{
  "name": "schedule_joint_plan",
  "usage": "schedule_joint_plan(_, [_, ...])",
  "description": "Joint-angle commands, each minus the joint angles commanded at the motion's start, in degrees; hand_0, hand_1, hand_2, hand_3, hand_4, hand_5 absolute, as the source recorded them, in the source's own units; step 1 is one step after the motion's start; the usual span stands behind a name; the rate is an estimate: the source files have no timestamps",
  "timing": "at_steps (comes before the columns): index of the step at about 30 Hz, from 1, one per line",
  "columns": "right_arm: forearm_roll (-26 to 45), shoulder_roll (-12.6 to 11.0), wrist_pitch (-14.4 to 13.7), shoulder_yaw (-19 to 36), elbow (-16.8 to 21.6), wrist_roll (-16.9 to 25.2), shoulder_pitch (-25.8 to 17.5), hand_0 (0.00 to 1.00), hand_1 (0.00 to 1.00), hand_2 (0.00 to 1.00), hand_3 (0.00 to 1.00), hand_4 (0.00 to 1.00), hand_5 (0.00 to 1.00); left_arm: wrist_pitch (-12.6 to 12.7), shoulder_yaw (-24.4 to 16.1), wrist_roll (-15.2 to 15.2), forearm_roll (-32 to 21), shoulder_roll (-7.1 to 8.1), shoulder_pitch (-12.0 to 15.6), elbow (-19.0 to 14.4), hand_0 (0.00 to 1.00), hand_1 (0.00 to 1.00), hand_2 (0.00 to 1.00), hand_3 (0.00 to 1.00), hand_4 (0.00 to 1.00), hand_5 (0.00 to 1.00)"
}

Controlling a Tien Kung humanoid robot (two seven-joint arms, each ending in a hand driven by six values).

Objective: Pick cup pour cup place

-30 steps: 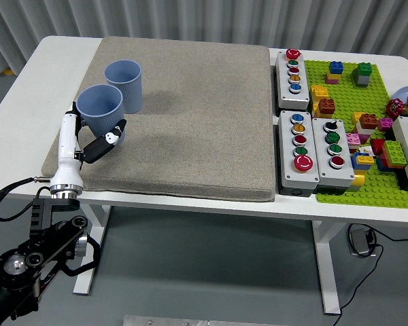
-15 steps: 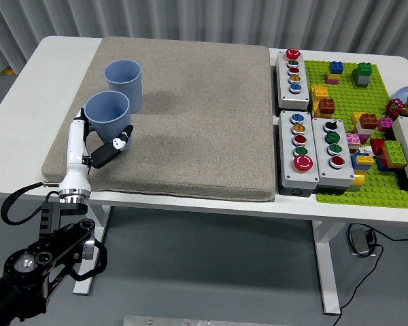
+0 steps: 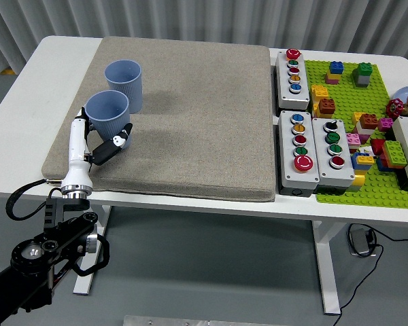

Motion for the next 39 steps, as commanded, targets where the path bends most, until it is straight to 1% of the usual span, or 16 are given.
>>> schedule_joint_plan(8, [-0.1,0.0,0.0,0.1,0.0,-0.1,0.0,0.671,0.593,0.55,0.57,0.002,0.064,0.0,1.8,-0.3,-1.7,-0.85,-1.8,2.9,0.512,0.543,0.553,0.545,0.678,0.171])
schedule_joint_plan(9, [-0.1,0.0,0.0,0.1,0.0,-0.1,0.0,0.67,0.593,0.55,0.57,0.002,0.064,0.0,1.9,-0.3,-1.8,-0.92,-1.9,3.1,0.517,0.545,0.558,0.546,0.679,0.184])
schedule_joint_plan(15, [-0.2,0.0,0.0,0.2,0.0,-0.1,0.1,0.671,0.593,0.551,0.57,0.002,0.065,0.0,2.3,0.2,-1.7,-1.09,-2.7,4.0,0.523,0.554,0.565,0.548,0.677,0.189])
schedule_joint_plan(20, [0.0,0.0,0.0,0.0,0.0,-0.1,0.1,0.671,0.593,0.551,0.57,0.002,0.065,0.0,2.4,0.0,-1.8,-1.1,-2.8,4.1,0.523,0.554,0.565,0.548,0.677,0.189])
schedule_joint_plan(21, [-0.1,0.0,0.0,0.0,0.0,-0.1,0.1,0.672,0.593,0.551,0.571,0.002,0.065,0.0,2.5,-0.1,-1.7,-1.14,-2.8,4.4,0.549,0.586,0.624,0.578,0.693,0.201])
schedule_joint_plan(29, [-0.4,0.0,0.1,0.1,0.0,-0.2,-0.1,0.672,0.593,0.551,0.57,0.002,0.065,0.0,3.0,-0.4,-2.5,-1.27,-2.5,5.6,0.547,0.59,0.63,0.587,0.701,0.211])
schedule_joint_plan(38, [-0.7,0.0,0.2,0.4,0.0,-0.3,-0.2,0.673,0.593,0.551,0.571,0.002,0.066,0.0,2.6,-0.2,-1.9,-1.2,-2.2,5.4,0.556,0.598,0.633,0.597,0.702,0.213])
schedule_joint_plan(39, [-0.6,0.0,0.2,0.3,0.0,-0.3,-0.2,0.672,0.593,0.551,0.572,0.002,0.066,0.0,2.5,-0.1,-1.7,-1.2,-2.2,5.4,0.579,0.639,0.718,0.691,0.775,0.284])
